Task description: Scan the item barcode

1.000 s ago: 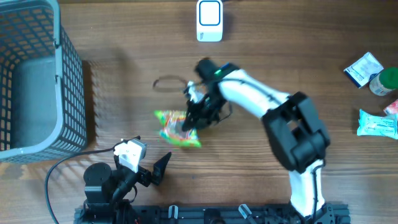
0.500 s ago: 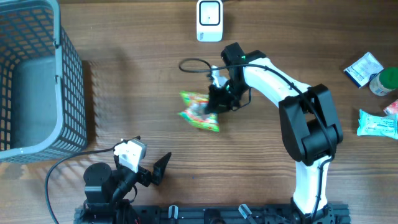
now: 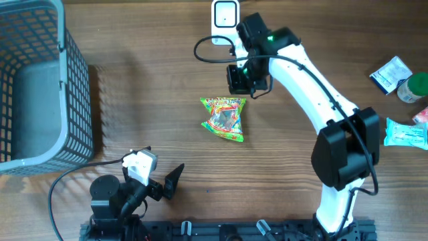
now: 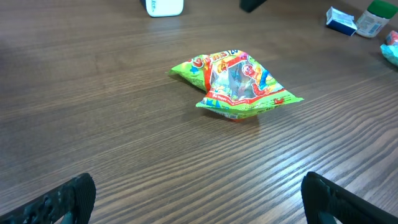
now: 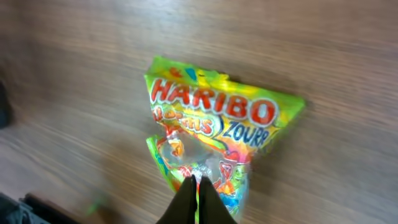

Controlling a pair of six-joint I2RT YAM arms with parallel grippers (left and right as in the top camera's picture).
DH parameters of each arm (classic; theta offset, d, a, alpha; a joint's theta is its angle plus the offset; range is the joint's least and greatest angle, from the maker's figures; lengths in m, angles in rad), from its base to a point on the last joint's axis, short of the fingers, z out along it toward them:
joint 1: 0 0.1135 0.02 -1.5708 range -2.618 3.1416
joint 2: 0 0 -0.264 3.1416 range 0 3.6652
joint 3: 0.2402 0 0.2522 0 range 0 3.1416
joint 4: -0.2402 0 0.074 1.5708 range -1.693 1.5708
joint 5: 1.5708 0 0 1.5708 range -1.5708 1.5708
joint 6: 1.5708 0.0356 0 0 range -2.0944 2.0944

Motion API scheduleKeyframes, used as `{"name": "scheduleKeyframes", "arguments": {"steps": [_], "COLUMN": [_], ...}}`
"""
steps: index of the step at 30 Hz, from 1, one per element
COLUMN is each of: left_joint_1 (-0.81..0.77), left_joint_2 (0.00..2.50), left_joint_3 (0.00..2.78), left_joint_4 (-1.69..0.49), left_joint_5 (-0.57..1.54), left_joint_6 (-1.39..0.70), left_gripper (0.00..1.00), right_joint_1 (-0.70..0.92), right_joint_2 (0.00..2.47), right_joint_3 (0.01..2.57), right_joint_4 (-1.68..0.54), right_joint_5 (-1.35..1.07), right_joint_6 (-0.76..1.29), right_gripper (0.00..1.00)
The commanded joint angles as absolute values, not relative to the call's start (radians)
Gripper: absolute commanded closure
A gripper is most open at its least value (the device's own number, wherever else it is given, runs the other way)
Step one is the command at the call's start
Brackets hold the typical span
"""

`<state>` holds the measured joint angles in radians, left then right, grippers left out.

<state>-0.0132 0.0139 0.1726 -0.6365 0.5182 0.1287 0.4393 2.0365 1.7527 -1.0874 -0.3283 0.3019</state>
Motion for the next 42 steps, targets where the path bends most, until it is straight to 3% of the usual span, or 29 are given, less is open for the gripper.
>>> {"name": "scheduleKeyframes", "arguments": {"steps": [1, 4, 10, 11, 14, 19, 21, 22, 23, 26, 32, 42], "left_joint_1": [-0.017, -0.017, -0.017, -0.017, -0.017, -0.017, -0.017, -0.017, -0.017, -0.017, -0.017, -0.017], "left_joint_2": [0.007, 0.007, 0.007, 0.007, 0.007, 0.007, 0.007, 0.007, 0.007, 0.007, 0.007, 0.007], "left_joint_3": [0.169, 0.169, 0.169, 0.169, 0.169, 0.169, 0.169, 0.169, 0.169, 0.169, 0.169, 0.169], "left_joint_4": [-0.633, -0.633, -0.634, -0.633, -0.633, -0.633, -0.633, -0.633, -0.633, -0.633, -0.633, -0.633], "left_joint_5": [0.519, 0.519, 0.519, 0.519, 0.519, 0.519, 0.519, 0.519, 0.519, 0.519, 0.519, 0.519], "left_joint_6": [0.126, 0.126, 0.126, 0.126, 0.126, 0.126, 0.126, 0.126, 0.126, 0.126, 0.126, 0.126], "left_gripper": [0.0, 0.0, 0.0, 0.0, 0.0, 0.0, 0.0, 0.0, 0.0, 0.0, 0.0, 0.0], "right_joint_1": [0.488, 0.553, 0.593, 0.589, 0.534, 0.405, 0.405, 0.414, 0.429, 0.506, 0.745, 0.749], "right_joint_2": [2.059, 2.165, 2.192, 2.192, 2.192, 2.153, 2.102, 2.079, 2.057, 2.037, 2.124, 2.326], "right_joint_3": [1.588, 1.478, 1.512, 1.513, 1.513, 1.589, 1.689, 1.723, 1.75, 1.76, 1.76, 1.76], "right_joint_4": [-0.945, -0.838, -0.795, -0.793, -0.863, -0.968, -1.073, -1.109, -1.129, -1.117, -1.105, -1.223], "right_joint_5": [-0.361, -0.402, -0.817, -0.78, -0.347, -0.263, -0.263, -0.263, -0.263, -0.218, 0.353, 0.52], "right_joint_6": [0.348, 0.388, 0.101, 0.121, 0.369, 0.3, 0.265, 0.264, 0.263, 0.304, 0.529, 0.656], "right_gripper": [0.95, 0.95, 0.94, 0.81, 0.87, 0.85, 0.71, 0.41, 0.01, 0.0, 0.0, 0.01]}}
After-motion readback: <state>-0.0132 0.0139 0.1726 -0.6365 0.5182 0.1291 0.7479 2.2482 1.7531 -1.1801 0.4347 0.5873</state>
